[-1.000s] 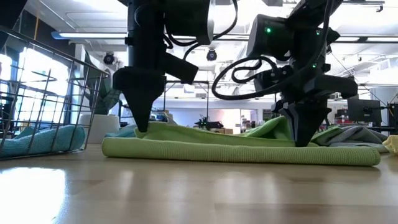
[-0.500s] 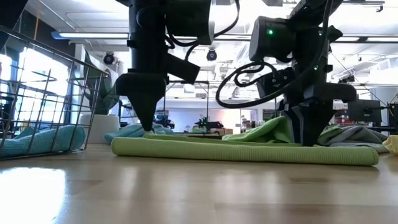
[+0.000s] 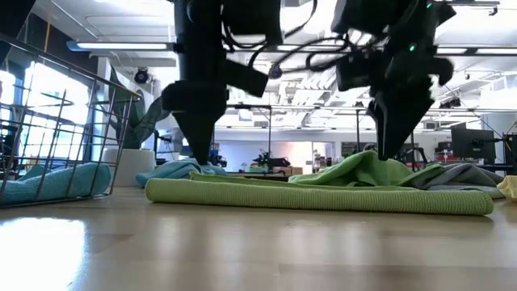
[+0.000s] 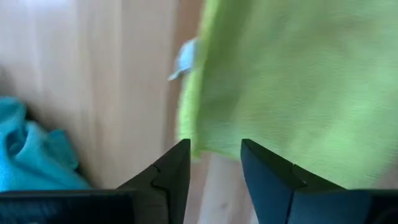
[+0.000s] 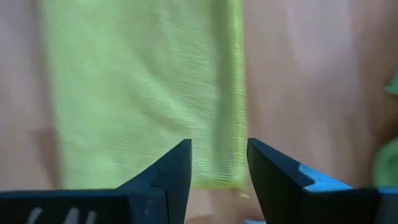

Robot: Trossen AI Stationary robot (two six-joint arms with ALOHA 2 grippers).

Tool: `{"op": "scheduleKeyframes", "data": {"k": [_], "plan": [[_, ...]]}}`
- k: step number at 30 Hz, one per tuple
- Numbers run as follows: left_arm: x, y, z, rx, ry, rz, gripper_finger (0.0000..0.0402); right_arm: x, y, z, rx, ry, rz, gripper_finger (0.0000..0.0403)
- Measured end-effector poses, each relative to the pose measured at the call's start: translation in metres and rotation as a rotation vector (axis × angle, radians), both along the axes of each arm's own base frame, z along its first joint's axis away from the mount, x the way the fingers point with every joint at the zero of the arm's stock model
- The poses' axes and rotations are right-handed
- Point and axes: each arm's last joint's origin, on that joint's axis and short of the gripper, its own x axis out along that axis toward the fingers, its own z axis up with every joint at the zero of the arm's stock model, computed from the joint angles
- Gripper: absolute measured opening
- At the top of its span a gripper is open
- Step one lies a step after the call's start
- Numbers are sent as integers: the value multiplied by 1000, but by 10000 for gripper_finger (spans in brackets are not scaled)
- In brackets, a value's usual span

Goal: Fold microfiber towels
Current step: Fold the light green microfiber towel

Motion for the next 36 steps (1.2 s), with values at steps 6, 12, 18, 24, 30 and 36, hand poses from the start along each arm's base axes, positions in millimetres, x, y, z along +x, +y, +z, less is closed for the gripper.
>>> {"op": "scheduleKeyframes", "data": {"k": [6, 12, 18, 24, 30, 36], "plan": [[7, -28, 0, -26, -75, -122, 117, 1, 46, -2, -29, -90, 94, 149], [13, -43, 3, -33, -154, -186, 115, -4, 69, 0, -56, -133, 163, 149], [13, -45, 4, -31, -177, -170, 113, -5, 75, 0, -54, -143, 192, 149], [14, -44, 5, -30, -186, -160, 113, -5, 75, 0, -53, -146, 192, 149], [12, -45, 4, -64, -166, -159, 113, -5, 75, 0, -52, -148, 190, 149], [13, -45, 4, -75, -172, -142, 113, -5, 75, 0, -52, -148, 190, 149]]}}
